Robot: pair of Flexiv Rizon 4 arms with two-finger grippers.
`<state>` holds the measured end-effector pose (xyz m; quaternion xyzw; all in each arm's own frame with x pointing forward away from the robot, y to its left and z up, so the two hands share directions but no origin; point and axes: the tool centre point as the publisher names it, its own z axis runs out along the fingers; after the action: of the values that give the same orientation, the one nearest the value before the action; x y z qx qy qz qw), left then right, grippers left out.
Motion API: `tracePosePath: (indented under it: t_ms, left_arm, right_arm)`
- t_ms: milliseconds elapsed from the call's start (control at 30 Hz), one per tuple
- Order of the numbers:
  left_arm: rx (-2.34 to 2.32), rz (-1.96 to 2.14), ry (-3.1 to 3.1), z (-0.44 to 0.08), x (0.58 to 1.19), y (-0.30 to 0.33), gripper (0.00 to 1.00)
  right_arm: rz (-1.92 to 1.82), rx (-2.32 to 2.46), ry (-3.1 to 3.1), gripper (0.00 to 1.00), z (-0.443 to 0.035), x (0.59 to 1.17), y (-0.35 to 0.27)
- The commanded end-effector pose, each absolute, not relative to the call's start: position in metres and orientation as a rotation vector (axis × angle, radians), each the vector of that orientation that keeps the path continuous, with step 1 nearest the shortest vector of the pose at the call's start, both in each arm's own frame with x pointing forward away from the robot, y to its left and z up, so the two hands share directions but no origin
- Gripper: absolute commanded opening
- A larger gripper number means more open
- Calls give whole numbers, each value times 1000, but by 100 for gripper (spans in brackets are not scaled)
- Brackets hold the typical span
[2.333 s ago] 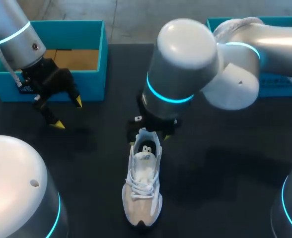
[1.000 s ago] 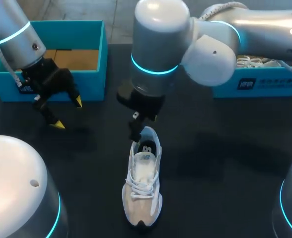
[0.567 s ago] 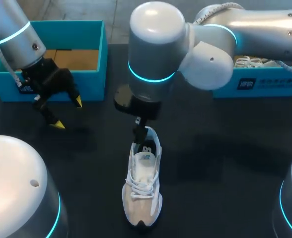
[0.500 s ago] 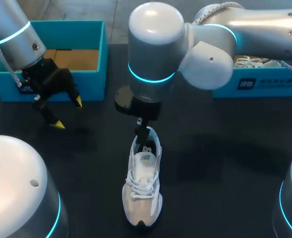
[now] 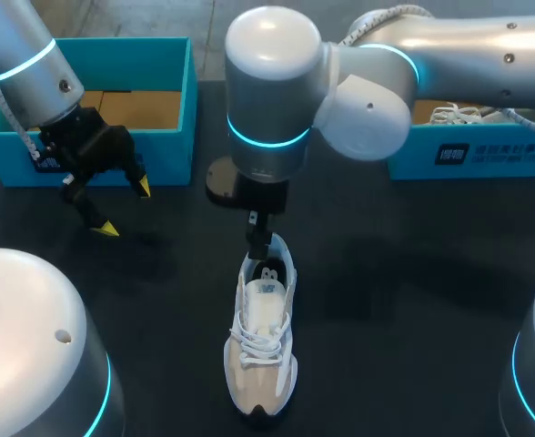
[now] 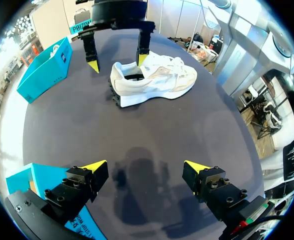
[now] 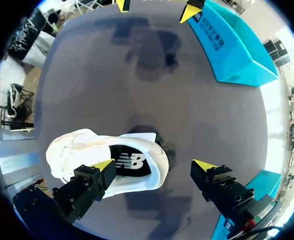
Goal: Take the shoe out of the shoebox, open the shoe tongue, remove and reinsert the insole, then place the shoe into the shoebox
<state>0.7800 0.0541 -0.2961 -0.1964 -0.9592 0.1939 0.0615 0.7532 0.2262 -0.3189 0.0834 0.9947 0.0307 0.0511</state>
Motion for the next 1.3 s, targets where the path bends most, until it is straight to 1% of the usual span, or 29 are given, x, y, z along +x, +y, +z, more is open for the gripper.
tracePosePath:
  t_ms: [33, 367, 1133, 1233, 1300]
  left_arm:
    - [-594, 583, -2903, -296, 779, 54, 100]
    - [-594, 583, -2903, -296, 779, 54, 100]
    - [-594, 583, -2903, -296, 779, 54, 100]
    - [-594, 583, -2903, -296, 779, 54, 100]
    - [-594, 583, -2903, -296, 779, 54, 100]
  right_arm:
    - [90, 239, 3034, 100, -328, 758, 228]
    - [47, 213, 3047, 100, -343, 766, 224]
    - [117, 206, 3092, 100, -373, 774, 208]
    - [123, 205, 3100, 96, -376, 775, 208]
    - [125, 205, 3105, 89, -378, 776, 209]
